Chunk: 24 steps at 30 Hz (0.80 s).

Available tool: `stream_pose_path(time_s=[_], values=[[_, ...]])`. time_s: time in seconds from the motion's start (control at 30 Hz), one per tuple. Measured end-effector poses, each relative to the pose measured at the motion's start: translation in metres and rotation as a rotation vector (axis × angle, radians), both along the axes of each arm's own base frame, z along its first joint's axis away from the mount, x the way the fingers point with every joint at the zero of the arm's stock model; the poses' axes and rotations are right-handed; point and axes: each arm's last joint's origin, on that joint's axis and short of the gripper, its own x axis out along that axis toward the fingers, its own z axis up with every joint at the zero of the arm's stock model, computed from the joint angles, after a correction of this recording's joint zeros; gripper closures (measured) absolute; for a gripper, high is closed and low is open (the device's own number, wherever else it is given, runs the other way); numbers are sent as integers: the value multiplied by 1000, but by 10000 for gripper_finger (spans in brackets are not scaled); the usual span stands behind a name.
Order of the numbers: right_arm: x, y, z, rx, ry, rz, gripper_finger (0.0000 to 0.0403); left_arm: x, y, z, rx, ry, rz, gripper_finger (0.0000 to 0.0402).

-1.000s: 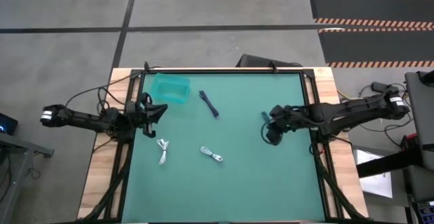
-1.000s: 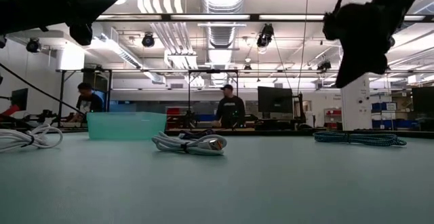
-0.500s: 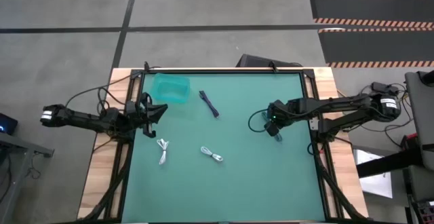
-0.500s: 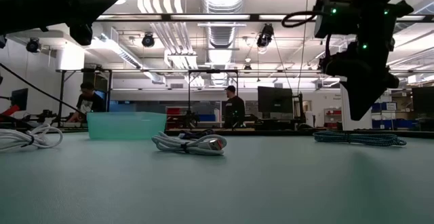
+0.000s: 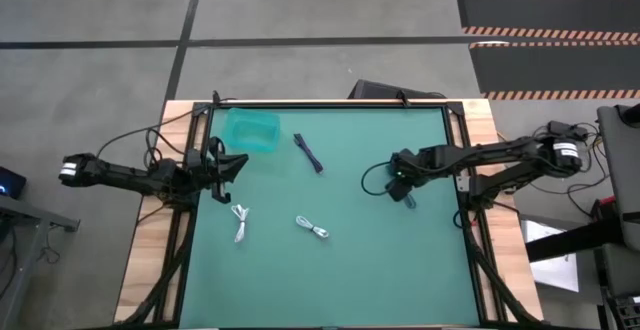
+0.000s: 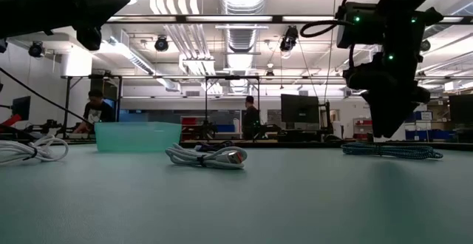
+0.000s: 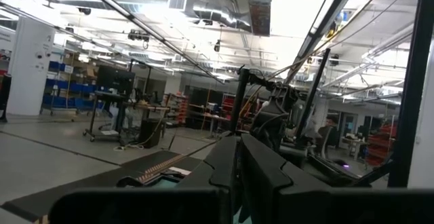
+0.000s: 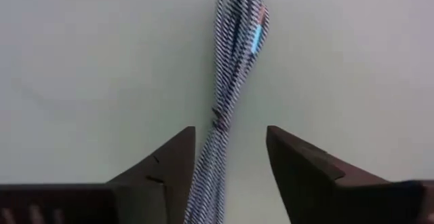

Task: Pick and place USB-C Cables
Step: Put the blue charger cable into the blue bin

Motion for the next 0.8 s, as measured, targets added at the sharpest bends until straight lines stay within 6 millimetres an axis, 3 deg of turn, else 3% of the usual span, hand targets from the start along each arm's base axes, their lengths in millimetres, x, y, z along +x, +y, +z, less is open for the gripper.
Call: stream_pose_path(time_s=[0.17, 0.53, 0.8], values=[[7, -1, -3, -8, -40, 0, 201, 0, 0, 0, 0, -1, 0, 396], [13, -2, -23, -2, 55, -1, 200, 0, 0, 1, -1, -5, 0, 396], [16, -3, -30, 4, 86, 2, 240, 0, 0, 1, -1, -5, 0, 396]])
